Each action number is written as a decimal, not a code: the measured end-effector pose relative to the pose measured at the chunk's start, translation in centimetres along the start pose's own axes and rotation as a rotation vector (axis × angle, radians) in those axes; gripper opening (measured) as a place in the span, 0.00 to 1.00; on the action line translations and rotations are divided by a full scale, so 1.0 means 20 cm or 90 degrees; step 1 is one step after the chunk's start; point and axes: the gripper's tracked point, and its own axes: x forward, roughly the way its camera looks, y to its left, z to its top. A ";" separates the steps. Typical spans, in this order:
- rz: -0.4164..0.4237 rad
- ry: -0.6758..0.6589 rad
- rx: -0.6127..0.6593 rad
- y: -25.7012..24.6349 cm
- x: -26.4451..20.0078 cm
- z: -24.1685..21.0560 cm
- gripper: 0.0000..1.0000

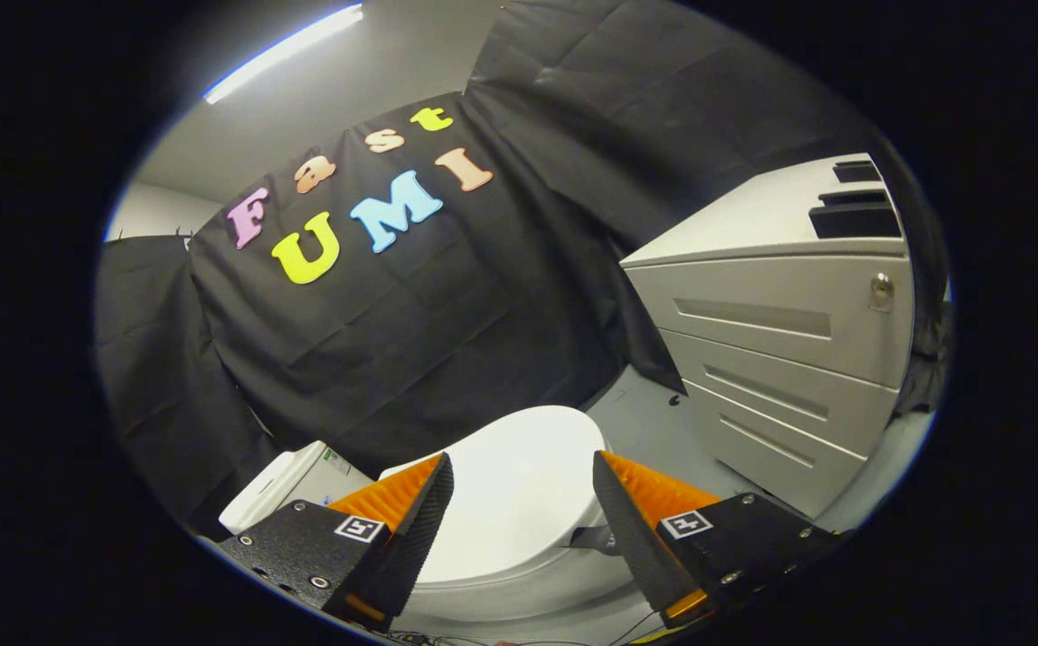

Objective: Open the toilet lid.

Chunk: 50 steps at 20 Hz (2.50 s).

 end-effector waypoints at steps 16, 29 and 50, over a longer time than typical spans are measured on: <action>-0.100 0.066 0.221 -0.39 0.11 -0.33 0.95; -0.131 0.085 0.406 -0.49 0.17 -0.56 0.69; -0.129 0.143 0.394 -0.33 0.19 -0.52 0.01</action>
